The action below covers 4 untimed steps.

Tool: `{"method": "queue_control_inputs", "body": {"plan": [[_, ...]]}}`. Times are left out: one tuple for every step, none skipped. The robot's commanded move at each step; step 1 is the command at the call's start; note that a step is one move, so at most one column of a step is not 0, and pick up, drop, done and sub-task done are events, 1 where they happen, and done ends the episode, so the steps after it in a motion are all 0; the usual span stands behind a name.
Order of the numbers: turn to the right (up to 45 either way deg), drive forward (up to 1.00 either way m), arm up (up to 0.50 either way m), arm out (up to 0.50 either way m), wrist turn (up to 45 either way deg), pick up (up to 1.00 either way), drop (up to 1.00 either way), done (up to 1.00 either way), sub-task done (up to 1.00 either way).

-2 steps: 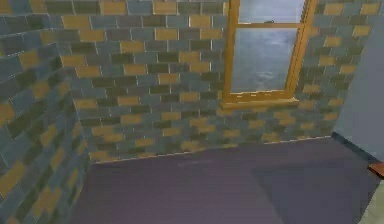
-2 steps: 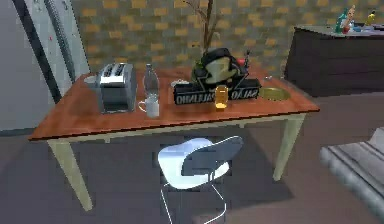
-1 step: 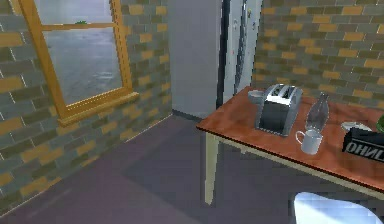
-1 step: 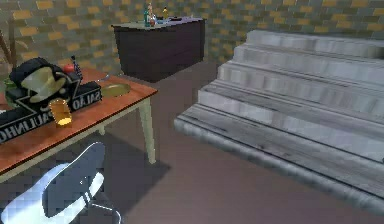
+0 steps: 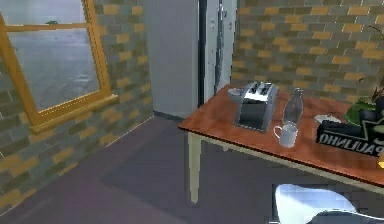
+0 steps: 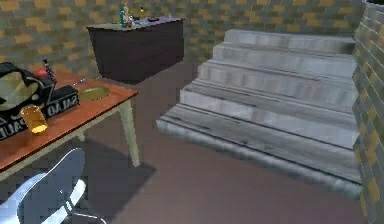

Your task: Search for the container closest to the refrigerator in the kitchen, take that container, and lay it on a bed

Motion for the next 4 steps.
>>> {"method": "queue_control_inputs", "body": {"plan": [[0.0, 0.6, 0.0, 0.0, 0.0, 0.0, 0.0, 0.0, 0.0], [45.0, 0.0, 0.0, 0.0, 0.0, 0.0, 0.0, 0.0, 0.0], [-45.0, 0.0, 0.0, 0.0, 0.0, 0.0, 0.0, 0.0, 0.0], [-45.0, 0.0, 0.0, 0.0, 0.0, 0.0, 0.0, 0.0, 0.0]]}}
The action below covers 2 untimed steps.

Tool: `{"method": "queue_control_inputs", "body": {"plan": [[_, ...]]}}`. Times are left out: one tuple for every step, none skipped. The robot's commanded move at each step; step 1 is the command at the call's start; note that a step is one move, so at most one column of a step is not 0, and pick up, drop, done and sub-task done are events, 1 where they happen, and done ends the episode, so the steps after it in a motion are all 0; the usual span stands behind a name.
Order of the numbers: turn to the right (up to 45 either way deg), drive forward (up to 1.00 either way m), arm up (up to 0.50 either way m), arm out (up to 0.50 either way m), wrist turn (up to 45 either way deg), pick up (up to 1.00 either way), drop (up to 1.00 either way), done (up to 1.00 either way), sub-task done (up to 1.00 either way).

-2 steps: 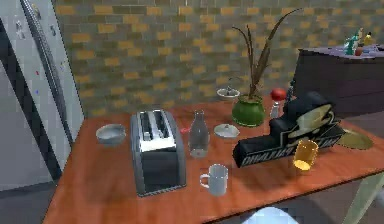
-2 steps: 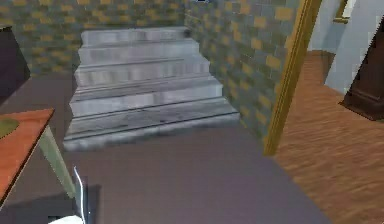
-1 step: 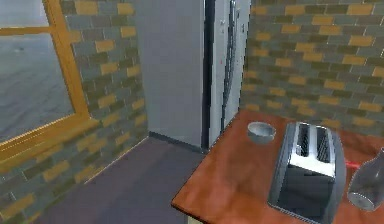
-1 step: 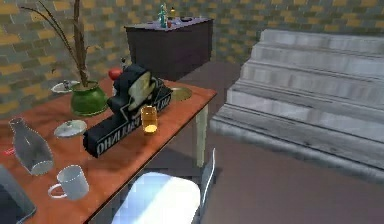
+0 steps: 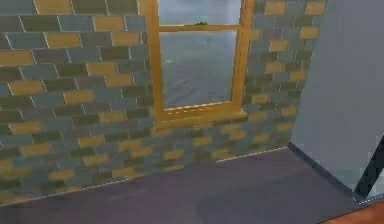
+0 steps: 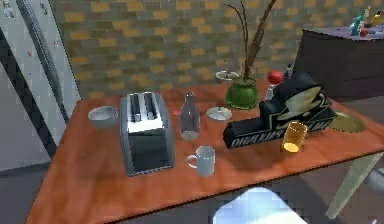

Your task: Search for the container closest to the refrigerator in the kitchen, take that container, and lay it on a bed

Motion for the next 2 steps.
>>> {"method": "queue_control_inputs", "body": {"plan": [[-30.0, 0.0, 0.0, 0.0, 0.0, 0.0, 0.0, 0.0, 0.0], [0.0, 0.6, 0.0, 0.0, 0.0, 0.0, 0.0, 0.0, 0.0]]}}
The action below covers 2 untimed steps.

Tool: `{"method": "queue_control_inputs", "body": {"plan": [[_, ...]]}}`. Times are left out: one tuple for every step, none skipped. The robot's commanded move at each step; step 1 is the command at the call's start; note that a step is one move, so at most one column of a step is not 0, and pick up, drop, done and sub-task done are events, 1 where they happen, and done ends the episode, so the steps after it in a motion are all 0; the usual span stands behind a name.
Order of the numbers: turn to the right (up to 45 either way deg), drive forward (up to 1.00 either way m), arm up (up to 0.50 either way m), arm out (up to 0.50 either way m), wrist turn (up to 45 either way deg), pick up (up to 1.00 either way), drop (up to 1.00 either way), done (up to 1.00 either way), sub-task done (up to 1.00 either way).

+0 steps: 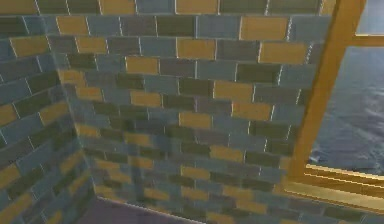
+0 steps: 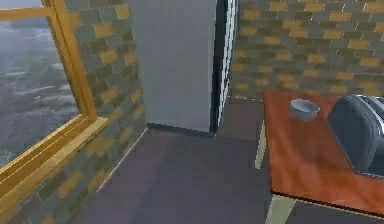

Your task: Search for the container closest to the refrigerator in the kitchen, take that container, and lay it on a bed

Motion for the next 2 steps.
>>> {"method": "queue_control_inputs", "body": {"plan": [[45.0, 0.0, 0.0, 0.0, 0.0, 0.0, 0.0, 0.0, 0.0], [33.0, 0.0, 0.0, 0.0, 0.0, 0.0, 0.0, 0.0, 0.0]]}}
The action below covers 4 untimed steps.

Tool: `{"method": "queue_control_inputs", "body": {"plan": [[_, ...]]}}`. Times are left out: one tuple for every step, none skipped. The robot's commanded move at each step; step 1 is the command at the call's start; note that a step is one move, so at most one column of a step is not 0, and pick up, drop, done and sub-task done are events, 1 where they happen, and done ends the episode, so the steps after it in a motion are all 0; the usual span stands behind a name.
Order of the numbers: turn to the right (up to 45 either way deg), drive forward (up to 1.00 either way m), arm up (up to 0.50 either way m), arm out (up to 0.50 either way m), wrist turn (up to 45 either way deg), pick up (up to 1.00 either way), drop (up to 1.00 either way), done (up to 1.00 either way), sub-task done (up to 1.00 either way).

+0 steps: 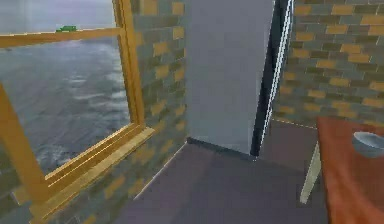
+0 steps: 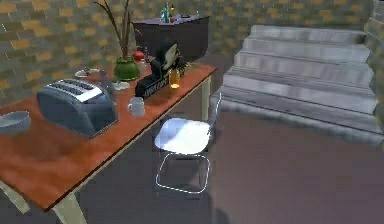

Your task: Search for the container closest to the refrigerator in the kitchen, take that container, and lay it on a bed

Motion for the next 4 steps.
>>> {"method": "queue_control_inputs", "body": {"plan": [[0.0, 0.5, 0.0, 0.0, 0.0, 0.0, 0.0, 0.0, 0.0], [27.0, 0.0, 0.0, 0.0, 0.0, 0.0, 0.0, 0.0, 0.0], [0.0, 0.75, 0.0, 0.0, 0.0, 0.0, 0.0, 0.0, 0.0], [0.0, 0.0, 0.5, 0.0, 0.0, 0.0, 0.0, 0.0, 0.0]]}}
